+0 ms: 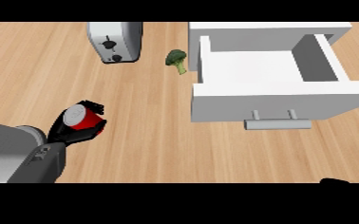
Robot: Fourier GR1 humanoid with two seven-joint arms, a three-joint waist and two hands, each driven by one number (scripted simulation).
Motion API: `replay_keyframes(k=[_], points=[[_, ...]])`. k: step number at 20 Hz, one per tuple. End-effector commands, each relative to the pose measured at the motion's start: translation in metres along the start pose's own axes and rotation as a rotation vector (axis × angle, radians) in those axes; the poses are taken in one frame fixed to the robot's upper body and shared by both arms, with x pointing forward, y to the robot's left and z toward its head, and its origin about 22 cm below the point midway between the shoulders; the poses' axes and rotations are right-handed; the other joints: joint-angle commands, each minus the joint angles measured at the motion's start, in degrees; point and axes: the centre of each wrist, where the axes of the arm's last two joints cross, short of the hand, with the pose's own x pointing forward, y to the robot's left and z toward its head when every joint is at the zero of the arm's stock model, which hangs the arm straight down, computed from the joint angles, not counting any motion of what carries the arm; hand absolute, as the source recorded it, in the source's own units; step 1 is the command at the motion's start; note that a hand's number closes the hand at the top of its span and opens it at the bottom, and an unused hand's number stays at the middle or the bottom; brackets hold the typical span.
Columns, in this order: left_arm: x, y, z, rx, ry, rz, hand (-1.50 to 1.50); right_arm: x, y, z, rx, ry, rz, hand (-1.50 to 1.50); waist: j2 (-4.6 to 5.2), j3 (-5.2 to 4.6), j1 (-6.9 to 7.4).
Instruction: Pick up the can, place it into the drawer and close the drawer
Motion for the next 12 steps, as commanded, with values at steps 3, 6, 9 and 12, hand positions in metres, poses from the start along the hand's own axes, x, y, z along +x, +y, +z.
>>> replay_keyframes(k=[3, 6, 9, 12], points=[[-0.001, -0.024, -0.015, -0.063, -0.048, 0.055, 1.5, -0.002, -0.008, -0.007, -0.02, 0.004, 0.014, -1.5, -0.09, 0.03, 0.31], [0.004, -0.032, -0.026, -0.038, -0.081, 0.056, 1.5, 0.002, 0.002, -0.011, -0.003, -0.015, 0.019, -1.5, 0.12, -0.03, -0.04], [0.008, -0.079, -0.052, 0.056, -0.087, 0.066, 1.5, -0.006, 0.007, -0.008, -0.015, -0.003, 0.0, -1.5, 0.0, 0.02, 0.12], [0.01, -0.121, -0.067, 0.167, -0.076, 0.094, 1.5, 0.001, 0.007, -0.004, -0.018, -0.027, 0.024, -1.5, -0.04, 0.04, 0.06]])
